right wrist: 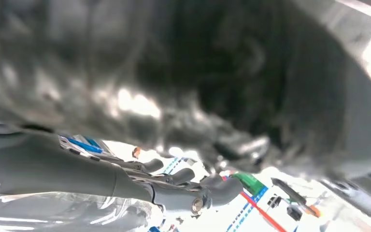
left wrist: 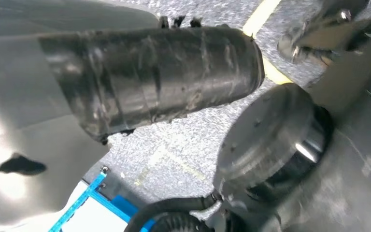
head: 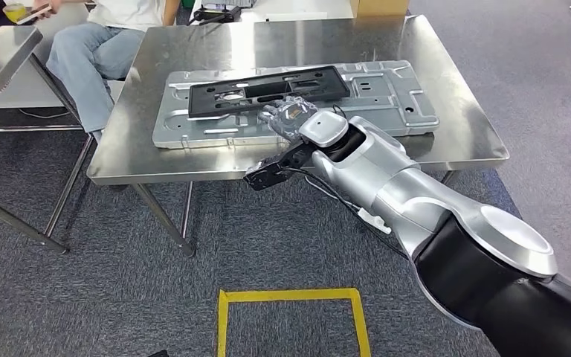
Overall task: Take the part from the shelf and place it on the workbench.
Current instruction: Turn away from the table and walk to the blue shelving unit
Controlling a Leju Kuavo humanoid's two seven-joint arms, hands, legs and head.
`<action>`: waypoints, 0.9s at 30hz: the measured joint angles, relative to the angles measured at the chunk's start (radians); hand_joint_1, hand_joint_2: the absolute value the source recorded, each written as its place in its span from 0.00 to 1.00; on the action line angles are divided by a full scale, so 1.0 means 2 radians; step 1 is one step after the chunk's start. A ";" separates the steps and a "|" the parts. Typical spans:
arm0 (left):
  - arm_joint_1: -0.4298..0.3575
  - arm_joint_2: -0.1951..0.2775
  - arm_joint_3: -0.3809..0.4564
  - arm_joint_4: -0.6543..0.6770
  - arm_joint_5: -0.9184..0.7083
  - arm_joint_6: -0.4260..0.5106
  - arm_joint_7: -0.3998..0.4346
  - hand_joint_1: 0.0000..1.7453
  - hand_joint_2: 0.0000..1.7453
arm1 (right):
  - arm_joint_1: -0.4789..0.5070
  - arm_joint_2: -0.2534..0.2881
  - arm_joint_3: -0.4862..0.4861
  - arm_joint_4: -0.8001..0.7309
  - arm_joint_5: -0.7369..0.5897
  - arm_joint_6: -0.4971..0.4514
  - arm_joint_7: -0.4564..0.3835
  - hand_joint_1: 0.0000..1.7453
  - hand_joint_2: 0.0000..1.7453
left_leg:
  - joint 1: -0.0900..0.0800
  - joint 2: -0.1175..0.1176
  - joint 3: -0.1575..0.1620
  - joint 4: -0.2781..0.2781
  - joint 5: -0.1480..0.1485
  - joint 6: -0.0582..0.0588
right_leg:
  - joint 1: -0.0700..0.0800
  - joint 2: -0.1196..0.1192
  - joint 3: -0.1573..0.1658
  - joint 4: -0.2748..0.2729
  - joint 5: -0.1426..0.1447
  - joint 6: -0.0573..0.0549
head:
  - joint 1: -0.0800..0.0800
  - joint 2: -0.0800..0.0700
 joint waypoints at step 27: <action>0.012 0.014 -0.012 -0.011 0.025 0.024 -0.014 0.00 0.00 | 0.000 -0.022 0.001 -0.003 -0.012 0.006 0.001 0.00 0.00 | 0.001 0.000 0.017 -0.077 0.083 0.007 | 0.002 0.001 0.021 0.002 -0.026 0.011 | 0.000 0.000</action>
